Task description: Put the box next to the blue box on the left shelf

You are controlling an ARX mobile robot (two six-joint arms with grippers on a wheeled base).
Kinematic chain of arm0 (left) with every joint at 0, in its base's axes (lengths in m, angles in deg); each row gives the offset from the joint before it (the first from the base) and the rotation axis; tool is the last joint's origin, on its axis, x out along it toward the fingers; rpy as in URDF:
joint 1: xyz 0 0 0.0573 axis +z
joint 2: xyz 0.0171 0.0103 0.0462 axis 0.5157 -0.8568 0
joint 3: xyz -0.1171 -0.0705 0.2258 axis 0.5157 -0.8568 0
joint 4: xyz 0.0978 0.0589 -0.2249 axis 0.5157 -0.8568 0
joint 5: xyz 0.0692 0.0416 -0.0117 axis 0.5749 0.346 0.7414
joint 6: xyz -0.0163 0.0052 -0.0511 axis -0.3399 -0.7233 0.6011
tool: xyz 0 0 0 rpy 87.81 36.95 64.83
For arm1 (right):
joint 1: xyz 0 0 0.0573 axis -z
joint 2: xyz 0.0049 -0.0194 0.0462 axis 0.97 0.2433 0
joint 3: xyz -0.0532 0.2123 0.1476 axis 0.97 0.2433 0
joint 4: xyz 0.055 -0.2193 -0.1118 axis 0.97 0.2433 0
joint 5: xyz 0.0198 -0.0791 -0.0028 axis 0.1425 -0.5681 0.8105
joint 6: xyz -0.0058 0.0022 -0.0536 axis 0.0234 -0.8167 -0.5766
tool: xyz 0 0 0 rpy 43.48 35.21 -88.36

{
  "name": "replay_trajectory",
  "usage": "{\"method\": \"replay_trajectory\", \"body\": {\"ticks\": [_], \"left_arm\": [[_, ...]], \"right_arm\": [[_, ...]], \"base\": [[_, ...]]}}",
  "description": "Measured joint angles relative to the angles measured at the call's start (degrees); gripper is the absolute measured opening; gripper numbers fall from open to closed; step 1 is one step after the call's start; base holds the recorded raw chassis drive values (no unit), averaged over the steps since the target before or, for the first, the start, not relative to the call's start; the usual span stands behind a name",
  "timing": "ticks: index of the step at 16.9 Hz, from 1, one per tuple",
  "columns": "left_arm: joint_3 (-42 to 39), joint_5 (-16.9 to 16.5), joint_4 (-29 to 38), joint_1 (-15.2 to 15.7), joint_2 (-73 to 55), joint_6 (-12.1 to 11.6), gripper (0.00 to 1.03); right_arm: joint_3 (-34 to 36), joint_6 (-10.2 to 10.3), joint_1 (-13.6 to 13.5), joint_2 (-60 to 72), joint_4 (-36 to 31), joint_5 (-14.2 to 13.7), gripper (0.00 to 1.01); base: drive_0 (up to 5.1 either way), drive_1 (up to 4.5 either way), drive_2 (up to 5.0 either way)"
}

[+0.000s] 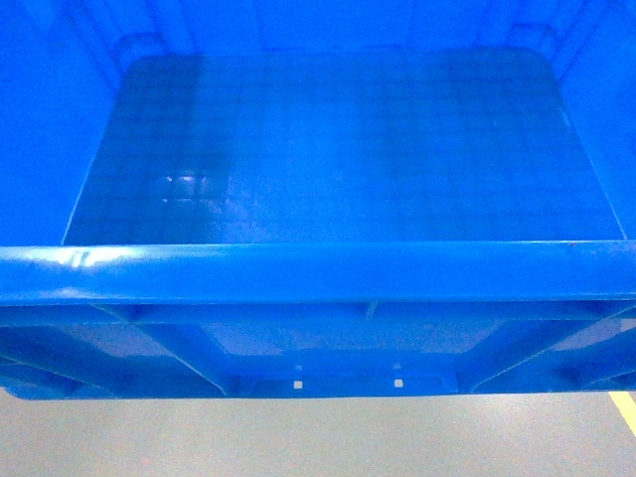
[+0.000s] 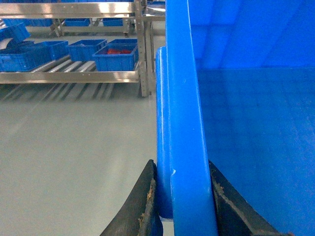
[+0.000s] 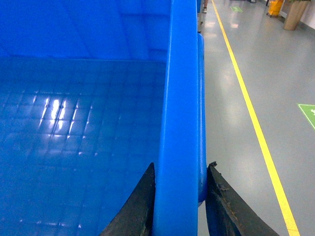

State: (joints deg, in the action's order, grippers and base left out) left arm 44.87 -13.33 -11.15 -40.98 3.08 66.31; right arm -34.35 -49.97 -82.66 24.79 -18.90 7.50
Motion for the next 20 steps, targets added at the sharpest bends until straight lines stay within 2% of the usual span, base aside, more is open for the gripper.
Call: {"method": "replay_trajectory", "body": {"ticks": [20], "left_arm": [[0.00,0.00,0.02,0.00,-0.02,0.02,0.20]], "right_arm": [[0.00,-0.13,0.00,-0.04,-0.09,0.00,0.21]], "base": [[0.0,4.15,-4.1]]}}
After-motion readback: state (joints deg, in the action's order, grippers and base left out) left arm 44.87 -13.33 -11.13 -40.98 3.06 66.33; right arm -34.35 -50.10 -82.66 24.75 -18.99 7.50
